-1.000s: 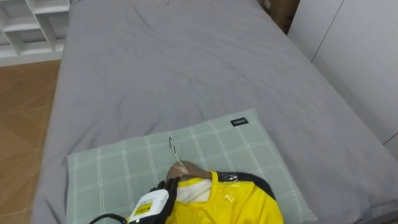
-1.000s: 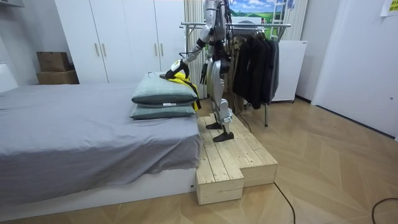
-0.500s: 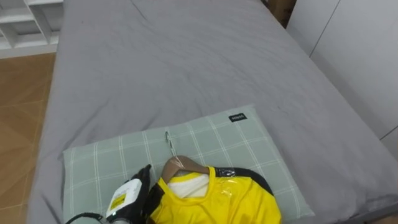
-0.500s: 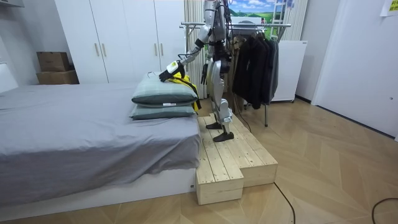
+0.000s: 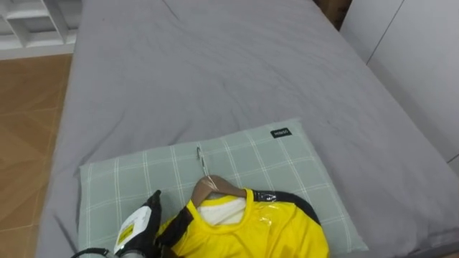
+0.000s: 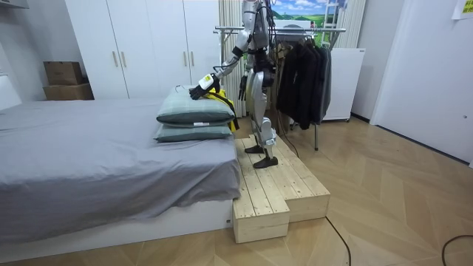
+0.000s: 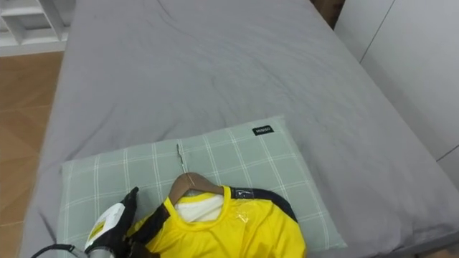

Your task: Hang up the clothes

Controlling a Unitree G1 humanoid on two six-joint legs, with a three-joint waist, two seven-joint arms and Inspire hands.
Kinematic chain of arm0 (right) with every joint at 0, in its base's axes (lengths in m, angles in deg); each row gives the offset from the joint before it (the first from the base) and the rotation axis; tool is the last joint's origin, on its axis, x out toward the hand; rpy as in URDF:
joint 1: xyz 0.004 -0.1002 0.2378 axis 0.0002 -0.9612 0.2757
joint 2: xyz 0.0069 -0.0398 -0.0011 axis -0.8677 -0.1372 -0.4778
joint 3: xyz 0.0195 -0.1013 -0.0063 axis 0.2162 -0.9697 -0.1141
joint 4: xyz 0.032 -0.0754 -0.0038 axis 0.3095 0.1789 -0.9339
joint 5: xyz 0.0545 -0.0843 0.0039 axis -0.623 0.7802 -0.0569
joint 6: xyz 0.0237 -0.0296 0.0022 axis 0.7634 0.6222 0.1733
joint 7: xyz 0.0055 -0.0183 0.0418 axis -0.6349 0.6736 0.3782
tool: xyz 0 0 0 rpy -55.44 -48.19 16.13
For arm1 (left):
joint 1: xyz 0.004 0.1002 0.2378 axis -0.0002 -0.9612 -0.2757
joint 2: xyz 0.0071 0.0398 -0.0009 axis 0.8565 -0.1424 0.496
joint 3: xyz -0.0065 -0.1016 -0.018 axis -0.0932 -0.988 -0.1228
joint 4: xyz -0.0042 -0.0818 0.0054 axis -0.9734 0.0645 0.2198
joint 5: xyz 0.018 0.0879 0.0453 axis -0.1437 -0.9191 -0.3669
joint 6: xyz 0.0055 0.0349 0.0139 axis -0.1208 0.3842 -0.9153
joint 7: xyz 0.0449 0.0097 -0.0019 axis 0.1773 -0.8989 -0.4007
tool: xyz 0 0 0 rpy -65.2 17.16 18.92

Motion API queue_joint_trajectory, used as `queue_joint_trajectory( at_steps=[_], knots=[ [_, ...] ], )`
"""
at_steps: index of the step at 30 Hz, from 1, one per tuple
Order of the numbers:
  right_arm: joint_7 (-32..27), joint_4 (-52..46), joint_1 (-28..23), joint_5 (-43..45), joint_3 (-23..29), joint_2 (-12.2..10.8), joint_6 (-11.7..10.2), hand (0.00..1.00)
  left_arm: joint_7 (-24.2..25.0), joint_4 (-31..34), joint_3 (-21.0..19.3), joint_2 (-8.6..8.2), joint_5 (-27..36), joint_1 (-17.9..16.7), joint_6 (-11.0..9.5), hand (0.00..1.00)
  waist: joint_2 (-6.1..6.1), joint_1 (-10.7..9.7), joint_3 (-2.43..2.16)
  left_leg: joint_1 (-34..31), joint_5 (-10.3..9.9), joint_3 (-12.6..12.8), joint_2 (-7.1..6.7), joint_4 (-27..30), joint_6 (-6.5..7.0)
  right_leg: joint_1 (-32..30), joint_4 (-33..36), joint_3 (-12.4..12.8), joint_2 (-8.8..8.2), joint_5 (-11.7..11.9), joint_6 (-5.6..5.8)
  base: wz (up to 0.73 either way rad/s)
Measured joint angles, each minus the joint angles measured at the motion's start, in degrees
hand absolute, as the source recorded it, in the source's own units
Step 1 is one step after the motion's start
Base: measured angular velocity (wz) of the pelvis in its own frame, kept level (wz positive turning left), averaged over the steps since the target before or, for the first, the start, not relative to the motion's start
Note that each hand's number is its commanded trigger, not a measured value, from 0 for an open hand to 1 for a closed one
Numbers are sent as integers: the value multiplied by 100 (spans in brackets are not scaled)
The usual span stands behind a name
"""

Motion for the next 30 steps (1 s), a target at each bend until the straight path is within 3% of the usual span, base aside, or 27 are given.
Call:
queue_joint_trajectory(
  at_steps=[15, 30],
  knots=[
    [-51, 6, 165, 14, -2, -34, 136, 0, 146, -120, 58, -7, 122, 154, 71, 0, 1, -3, 42, -172, 10, 4, 4, 49, 16, -226, 142, 46, -19, 1, -2, 0],
    [-64, 0, 163, 30, -13, -37, 176, 0, 351, -244, 60, 37, 131, 288, 220, 0, -5, -17, 45, -108, 15, 134, 9, 54, 25, -214, 185, 94, -18, 2, -3, -2]
  ],
)
